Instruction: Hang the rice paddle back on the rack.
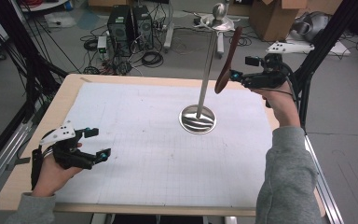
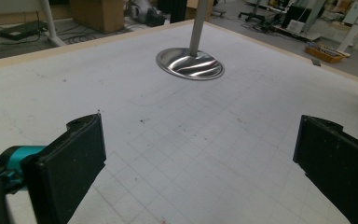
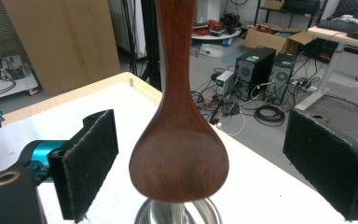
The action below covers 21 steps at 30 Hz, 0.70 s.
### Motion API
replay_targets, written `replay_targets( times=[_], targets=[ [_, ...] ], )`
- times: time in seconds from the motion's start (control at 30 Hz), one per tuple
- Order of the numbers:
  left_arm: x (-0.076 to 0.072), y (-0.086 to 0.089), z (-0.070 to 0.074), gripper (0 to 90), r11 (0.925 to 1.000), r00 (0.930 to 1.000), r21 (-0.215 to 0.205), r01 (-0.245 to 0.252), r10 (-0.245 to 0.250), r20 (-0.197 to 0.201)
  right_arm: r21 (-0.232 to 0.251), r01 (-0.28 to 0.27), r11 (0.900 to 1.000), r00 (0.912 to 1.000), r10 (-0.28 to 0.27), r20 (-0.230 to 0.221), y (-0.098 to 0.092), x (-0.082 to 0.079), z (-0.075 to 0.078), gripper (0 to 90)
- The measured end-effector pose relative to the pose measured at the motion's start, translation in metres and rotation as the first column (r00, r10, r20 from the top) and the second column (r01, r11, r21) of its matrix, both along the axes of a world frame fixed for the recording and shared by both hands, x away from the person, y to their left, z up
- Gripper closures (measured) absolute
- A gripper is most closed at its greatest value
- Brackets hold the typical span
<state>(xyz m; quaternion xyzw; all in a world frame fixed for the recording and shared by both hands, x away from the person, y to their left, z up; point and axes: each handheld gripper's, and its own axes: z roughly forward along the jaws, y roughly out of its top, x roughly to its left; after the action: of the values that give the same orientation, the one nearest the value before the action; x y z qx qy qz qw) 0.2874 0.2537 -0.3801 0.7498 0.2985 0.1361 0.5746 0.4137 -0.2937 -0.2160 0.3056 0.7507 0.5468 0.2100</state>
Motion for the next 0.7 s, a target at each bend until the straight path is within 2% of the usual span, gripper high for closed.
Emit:
replay_targets(
  times=[0.23,0.3,0.37,0.4,0.7],
  targets=[
    [0.006,-0.008,-0.001,2.7,0.9998,0.9998,0.004,0.022,-0.022,-0.003,-0.014,0.014,1.000,0.9999,-0.014,-0.010,-0.007,-0.007,-0.006,8.9],
    [0.006,-0.009,0.000,2.7,0.9997,0.9997,0.000,0.025,-0.025,-0.003,-0.009,0.010,1.000,0.9999,-0.010,0.000,-0.009,-0.009,-0.007,8.3],
    [0.007,-0.010,0.000,2.7,0.9996,0.9996,-0.001,0.028,-0.028,-0.001,0.001,0.012,1.000,0.9999,-0.012,0.008,-0.010,-0.011,-0.008,2.0],
    [0.008,-0.010,0.000,2.7,0.9996,0.9996,-0.003,0.030,-0.030,0.000,-0.001,0.015,1.000,0.9999,-0.015,0.008,-0.011,-0.012,-0.009,2.0],
    [0.011,-0.011,0.000,2.7,0.9995,0.9995,-0.002,0.032,-0.032,-0.001,-0.011,-0.001,1.000,0.9998,0.001,-0.020,-0.011,-0.014,-0.020,1.9]
  ],
)
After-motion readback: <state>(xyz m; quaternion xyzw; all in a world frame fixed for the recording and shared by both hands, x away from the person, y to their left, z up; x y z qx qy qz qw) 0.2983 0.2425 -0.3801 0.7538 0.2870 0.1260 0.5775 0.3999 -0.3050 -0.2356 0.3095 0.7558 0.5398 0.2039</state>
